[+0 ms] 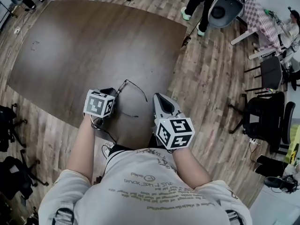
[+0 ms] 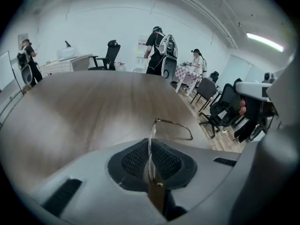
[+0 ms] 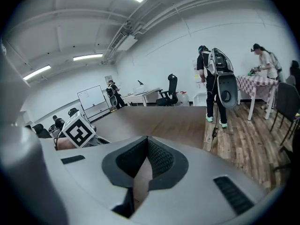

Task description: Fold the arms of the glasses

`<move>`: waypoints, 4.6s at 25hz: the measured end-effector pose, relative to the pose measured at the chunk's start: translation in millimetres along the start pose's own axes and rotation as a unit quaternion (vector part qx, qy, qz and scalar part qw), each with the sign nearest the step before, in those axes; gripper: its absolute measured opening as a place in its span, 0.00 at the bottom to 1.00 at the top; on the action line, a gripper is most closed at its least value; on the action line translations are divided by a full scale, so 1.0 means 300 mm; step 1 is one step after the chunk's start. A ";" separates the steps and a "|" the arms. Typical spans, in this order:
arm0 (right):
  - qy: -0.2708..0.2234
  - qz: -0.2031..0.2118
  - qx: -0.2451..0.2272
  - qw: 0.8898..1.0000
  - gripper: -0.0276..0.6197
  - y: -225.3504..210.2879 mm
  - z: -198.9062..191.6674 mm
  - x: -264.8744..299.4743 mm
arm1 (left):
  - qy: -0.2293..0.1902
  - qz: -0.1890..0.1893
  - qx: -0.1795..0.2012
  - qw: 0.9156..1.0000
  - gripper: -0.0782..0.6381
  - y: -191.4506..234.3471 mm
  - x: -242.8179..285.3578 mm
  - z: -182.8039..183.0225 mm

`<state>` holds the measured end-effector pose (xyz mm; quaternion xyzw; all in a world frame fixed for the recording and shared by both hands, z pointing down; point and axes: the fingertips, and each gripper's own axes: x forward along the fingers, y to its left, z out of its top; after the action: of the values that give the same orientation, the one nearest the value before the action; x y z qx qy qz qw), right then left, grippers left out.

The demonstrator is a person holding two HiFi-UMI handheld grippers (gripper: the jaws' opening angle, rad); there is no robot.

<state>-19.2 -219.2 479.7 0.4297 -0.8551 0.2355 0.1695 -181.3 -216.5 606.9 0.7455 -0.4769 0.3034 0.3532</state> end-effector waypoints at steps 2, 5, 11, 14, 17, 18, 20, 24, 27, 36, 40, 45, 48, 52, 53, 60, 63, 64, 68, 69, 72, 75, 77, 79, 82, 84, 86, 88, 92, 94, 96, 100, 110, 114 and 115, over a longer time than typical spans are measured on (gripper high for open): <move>0.000 -0.012 0.009 1.000 0.06 -0.015 -0.004 0.006 | 0.013 -0.042 -0.029 0.999 0.13 0.027 0.024 -0.007; 0.000 -0.025 0.021 0.999 0.06 -0.032 -0.006 0.023 | 0.031 -0.112 -0.066 0.991 0.22 0.049 0.054 -0.002; -0.002 -0.043 0.017 0.999 0.06 -0.027 0.000 0.057 | 0.086 -0.214 -0.078 0.970 0.28 0.033 0.105 -0.036; -0.003 -0.047 0.013 0.999 0.06 -0.028 0.005 0.065 | 0.109 -0.252 -0.076 0.959 0.28 0.003 0.128 -0.039; -0.002 -0.053 0.011 0.999 0.06 -0.035 0.006 0.068 | 0.125 -0.257 -0.067 0.956 0.28 -0.010 0.148 -0.031; -0.002 -0.054 0.010 0.998 0.06 -0.035 0.007 0.070 | 0.133 -0.258 -0.062 0.955 0.28 -0.014 0.153 -0.034; -0.003 -0.056 0.009 0.998 0.06 -0.030 0.011 0.076 | 0.148 -0.261 -0.055 0.952 0.28 -0.018 0.163 -0.042; -0.003 -0.059 0.010 0.998 0.06 -0.021 0.011 0.078 | 0.165 -0.263 -0.054 0.949 0.27 -0.023 0.175 -0.049; -0.004 -0.060 0.011 0.998 0.06 -0.017 0.012 0.071 | 0.168 -0.254 -0.044 0.951 0.21 -0.025 0.172 -0.041; -0.006 -0.056 0.012 0.998 0.06 -0.028 0.011 0.063 | 0.165 -0.213 -0.014 0.963 0.16 -0.017 0.164 -0.042; -0.004 -0.047 0.010 0.999 0.06 -0.020 0.006 0.062 | 0.140 -0.206 -0.016 0.968 0.16 -0.033 0.134 -0.008; -0.003 -0.035 0.003 0.999 0.06 0.011 0.009 0.055 | 0.085 -0.202 0.004 0.976 0.16 -0.089 0.054 0.058; 0.002 -0.029 -0.014 0.999 0.07 0.030 0.003 0.055 | 0.047 -0.183 0.032 0.982 0.16 -0.120 0.014 0.095; 0.015 -0.025 -0.049 0.998 0.07 0.061 -0.025 0.052 | 0.010 -0.146 0.067 0.987 0.16 -0.141 -0.031 0.111; 0.018 -0.026 -0.057 0.998 0.07 0.062 -0.032 0.049 | 0.001 -0.140 0.071 0.988 0.16 -0.148 -0.043 0.118; 0.039 -0.046 -0.086 0.994 0.20 0.035 -0.070 0.030 | -0.044 -0.115 0.096 0.988 0.16 -0.213 -0.119 0.148; 0.044 -0.049 -0.099 0.993 0.20 0.046 -0.076 0.018 | -0.048 -0.117 0.098 0.987 0.16 -0.222 -0.135 0.133; 0.044 -0.052 -0.104 0.992 0.19 0.049 -0.078 0.013 | -0.048 -0.116 0.100 0.987 0.16 -0.226 -0.139 0.127; 0.047 -0.053 -0.109 0.992 0.11 0.056 -0.090 -0.007 | -0.055 -0.112 0.101 0.987 0.16 -0.243 -0.159 0.125; 0.046 -0.049 -0.108 0.992 0.11 0.061 -0.095 -0.013 | -0.058 -0.113 0.097 0.987 0.16 -0.248 -0.164 0.126; 0.045 -0.039 -0.103 0.993 0.10 0.080 -0.106 -0.024 | -0.064 -0.115 0.086 0.988 0.16 -0.265 -0.174 0.134; 0.043 -0.030 -0.099 0.994 0.09 0.099 -0.111 -0.031 | -0.072 -0.124 0.077 0.987 0.16 -0.289 -0.191 0.141; 0.042 -0.019 -0.086 0.995 0.09 0.110 -0.117 -0.036 | -0.077 -0.129 0.074 0.986 0.16 -0.305 -0.204 0.145; 0.042 -0.008 -0.072 0.996 0.09 0.119 -0.120 -0.040 | -0.081 -0.130 0.072 0.986 0.16 -0.315 -0.213 0.146; 0.042 0.005 -0.064 0.997 0.09 0.144 -0.127 -0.044 | -0.085 -0.127 0.071 0.986 0.16 -0.317 -0.227 0.138; 0.042 0.014 -0.063 0.997 0.09 0.162 -0.130 -0.044 | -0.090 -0.123 0.072 0.986 0.16 -0.314 -0.241 0.136; 0.041 0.022 -0.062 0.997 0.09 0.176 -0.132 -0.044 | -0.095 -0.120 0.072 0.986 0.16 -0.315 -0.252 0.137; 0.041 0.031 -0.059 0.997 0.09 0.191 -0.134 -0.042 | -0.099 -0.122 0.067 0.985 0.16 -0.318 -0.259 0.136; 0.047 0.051 -0.054 0.996 0.09 0.227 -0.142 -0.029 | -0.105 -0.123 0.062 0.985 0.16 -0.313 -0.270 0.131; 0.049 0.059 -0.046 0.996 0.09 0.238 -0.141 -0.023 | -0.108 -0.123 0.062 0.985 0.16 -0.313 -0.276 0.134; 0.049 0.066 -0.034 0.996 0.09 0.240 -0.137 -0.023 | -0.111 -0.124 0.062 0.984 0.16 -0.321 -0.278 0.140; 0.051 0.075 -0.022 0.996 0.09 0.245 -0.136 -0.018 | -0.115 -0.126 0.068 0.983 0.16 -0.331 -0.277 0.154; 0.062 0.091 0.015 0.994 0.09 0.258 -0.149 0.012 | -0.117 -0.130 0.089 0.981 0.16 -0.349 -0.265 0.171; 0.063 0.094 0.016 0.993 0.09 0.265 -0.148 0.021 | -0.118 -0.134 0.093 0.980 0.16 -0.357 -0.264 0.178; 0.063 0.095 0.016 0.993 0.09 0.263 -0.148 0.021 | -0.119 -0.134 0.094 0.979 0.16 -0.360 -0.263 0.179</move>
<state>-83.4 -158.0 499.4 0.3336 -0.8756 0.2909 0.1933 -103.6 -189.3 488.6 0.8633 -0.3804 0.2058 0.2601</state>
